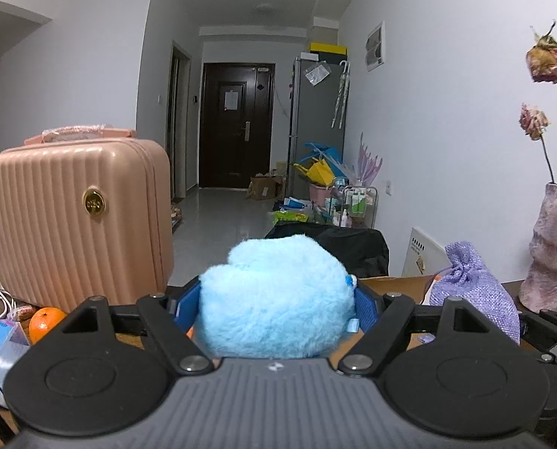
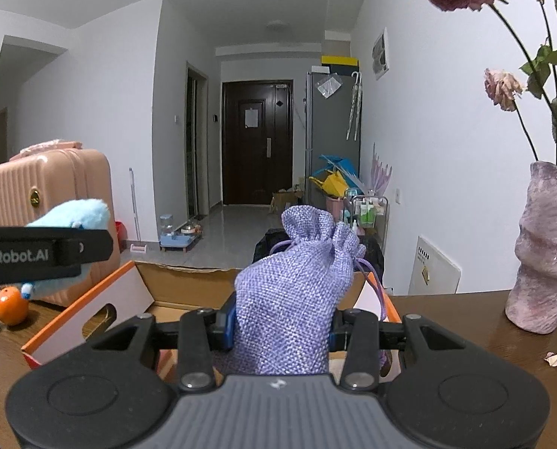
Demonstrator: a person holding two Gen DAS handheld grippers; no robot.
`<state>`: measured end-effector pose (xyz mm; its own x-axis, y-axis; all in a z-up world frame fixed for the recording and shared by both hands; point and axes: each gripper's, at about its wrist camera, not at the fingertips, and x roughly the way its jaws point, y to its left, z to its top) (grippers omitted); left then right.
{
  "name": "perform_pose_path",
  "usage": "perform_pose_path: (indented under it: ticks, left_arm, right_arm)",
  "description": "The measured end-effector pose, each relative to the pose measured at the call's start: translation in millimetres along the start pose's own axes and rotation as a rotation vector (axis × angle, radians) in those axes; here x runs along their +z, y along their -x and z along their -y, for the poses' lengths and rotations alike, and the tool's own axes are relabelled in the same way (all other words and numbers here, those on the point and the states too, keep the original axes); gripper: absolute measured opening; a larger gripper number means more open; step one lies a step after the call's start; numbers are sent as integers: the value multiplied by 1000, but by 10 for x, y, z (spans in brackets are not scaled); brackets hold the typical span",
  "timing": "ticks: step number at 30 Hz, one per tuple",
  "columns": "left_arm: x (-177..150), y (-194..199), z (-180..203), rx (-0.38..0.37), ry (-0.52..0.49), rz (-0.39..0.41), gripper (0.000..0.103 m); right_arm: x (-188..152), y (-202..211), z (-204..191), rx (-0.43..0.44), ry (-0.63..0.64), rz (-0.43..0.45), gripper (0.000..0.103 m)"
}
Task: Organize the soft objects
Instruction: 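Carry the blue plush in the left tool and purple bag in the right tool to the box, then lower both held items into the box and open both tools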
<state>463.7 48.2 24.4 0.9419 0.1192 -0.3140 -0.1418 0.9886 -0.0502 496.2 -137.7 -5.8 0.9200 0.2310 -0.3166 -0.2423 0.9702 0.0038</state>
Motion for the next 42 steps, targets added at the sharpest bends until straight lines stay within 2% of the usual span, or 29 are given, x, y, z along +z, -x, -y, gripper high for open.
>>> perform_pose_path:
  ticks: [9,16,20,21,22,23,24,25,26,27,29,42]
  left_arm:
    - [-109,-255,-39,29,-5,-81,79]
    - [-132,-292,-39,36,-19,-108,82]
    - [-127,-317,-51,35,-15,-118,85]
    - [-121,-324,-62,37,-13,-121,88]
    - [-116,-333,-76,43,-6,-128,97]
    - [-116,-333,-85,51,1,-130,101]
    - [-115,-330,-100,58,7,-125,103]
    - [-111,-323,-109,56,8,-123,103]
    - [-108,-315,-110,53,11,-123,103]
    - [-106,-311,-120,51,20,-125,103]
    - [-108,-309,-129,56,29,-129,103]
    - [-73,-186,-141,59,40,-108,103]
  right_arm:
    - [-46,-173,14,-3,-3,-55,40]
    - [-94,-243,38,-8,-12,-83,42]
    - [-115,-275,56,-16,-19,-107,52]
    - [-112,-271,60,-17,-22,-108,55]
    - [-111,-266,67,-18,-26,-108,56]
    - [-109,-257,75,-21,-31,-105,63]
    - [-104,-247,87,-23,-37,-102,73]
    - [-100,-236,100,-25,-44,-99,79]
    - [-96,-222,112,-28,-51,-93,91]
    - [-92,-211,119,-34,-56,-88,97]
    - [-80,-190,127,-45,-69,-77,102]
    - [-41,-109,155,-53,-76,-67,103]
